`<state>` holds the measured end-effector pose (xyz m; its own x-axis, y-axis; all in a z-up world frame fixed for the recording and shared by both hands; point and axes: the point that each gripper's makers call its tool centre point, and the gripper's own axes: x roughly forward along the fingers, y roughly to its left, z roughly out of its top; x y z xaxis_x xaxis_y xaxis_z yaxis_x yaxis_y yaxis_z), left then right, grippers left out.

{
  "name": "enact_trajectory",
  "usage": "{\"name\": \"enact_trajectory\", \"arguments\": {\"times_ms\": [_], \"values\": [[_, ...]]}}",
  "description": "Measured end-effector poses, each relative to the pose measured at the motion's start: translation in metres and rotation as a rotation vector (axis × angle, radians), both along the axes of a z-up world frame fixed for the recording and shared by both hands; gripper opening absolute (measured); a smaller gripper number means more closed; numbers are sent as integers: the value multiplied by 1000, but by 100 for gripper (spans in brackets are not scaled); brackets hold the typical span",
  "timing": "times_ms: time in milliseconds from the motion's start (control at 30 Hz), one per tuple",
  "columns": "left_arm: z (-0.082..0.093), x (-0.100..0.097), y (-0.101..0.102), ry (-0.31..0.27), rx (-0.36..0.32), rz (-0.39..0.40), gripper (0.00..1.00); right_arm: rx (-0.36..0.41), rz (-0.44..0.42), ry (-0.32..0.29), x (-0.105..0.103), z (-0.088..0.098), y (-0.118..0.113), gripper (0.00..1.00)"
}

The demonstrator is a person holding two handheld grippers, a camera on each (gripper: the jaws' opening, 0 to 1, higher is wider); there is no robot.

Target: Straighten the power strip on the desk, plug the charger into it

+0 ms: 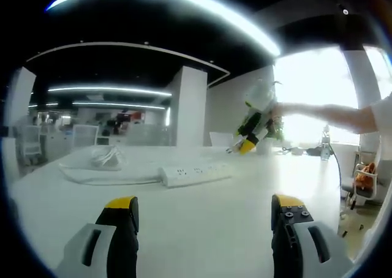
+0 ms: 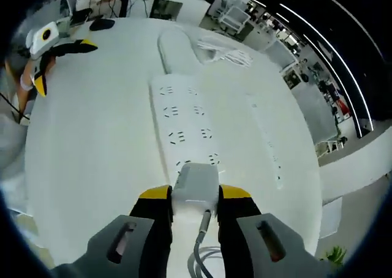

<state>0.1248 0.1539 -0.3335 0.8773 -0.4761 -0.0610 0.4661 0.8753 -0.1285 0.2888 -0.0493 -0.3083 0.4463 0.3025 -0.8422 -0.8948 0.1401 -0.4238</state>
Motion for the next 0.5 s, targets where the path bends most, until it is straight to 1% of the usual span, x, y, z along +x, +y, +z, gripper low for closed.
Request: {"name": "enact_trajectory", "arguments": {"times_ms": [67,233,300,367,500], "values": [[0,0,-1,0,1,-2,92,-53,16,31,-2,-2,-1,26],[-2,-1,-3,8,11,-13,92,-121,50,63,-3,-6,3,26],[-3,-1,-3,11,15,-15,92,-166,76,93,-6,-10,5,26],[-3,-2,-4,14,20,-19,92,-218,108,94,-5,-12,6,26],[-3,-1,-4,16,24,-18,92,-252,129,104,0,-12,12,26]]}}
